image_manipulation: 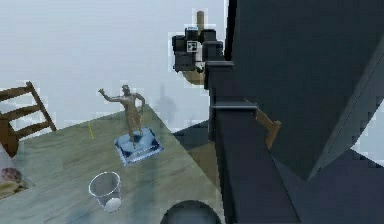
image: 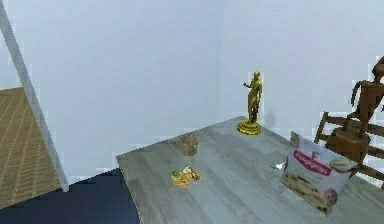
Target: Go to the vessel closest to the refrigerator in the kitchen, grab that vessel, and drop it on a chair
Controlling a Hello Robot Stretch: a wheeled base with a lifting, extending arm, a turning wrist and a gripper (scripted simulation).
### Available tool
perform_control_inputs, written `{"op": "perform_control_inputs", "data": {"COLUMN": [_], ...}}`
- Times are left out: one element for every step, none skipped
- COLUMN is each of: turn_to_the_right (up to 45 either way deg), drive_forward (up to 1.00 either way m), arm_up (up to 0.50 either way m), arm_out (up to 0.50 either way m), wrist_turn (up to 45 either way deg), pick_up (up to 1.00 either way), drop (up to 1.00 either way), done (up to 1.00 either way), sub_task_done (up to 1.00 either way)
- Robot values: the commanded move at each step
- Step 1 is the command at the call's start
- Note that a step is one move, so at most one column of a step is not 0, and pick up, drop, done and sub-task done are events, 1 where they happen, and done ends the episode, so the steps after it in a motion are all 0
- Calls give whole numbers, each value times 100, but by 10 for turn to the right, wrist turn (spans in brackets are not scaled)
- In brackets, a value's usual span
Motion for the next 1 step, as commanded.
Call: {"op": "perform_control_inputs", "data": {"turn_to_the_right": [0], "drive_forward": [0], "arm_up": [0], "arm_out": [0], "wrist_turn": [30], "pick_up": [0], "drop": [0], "done": [0], "sub_task_done": [0]}}
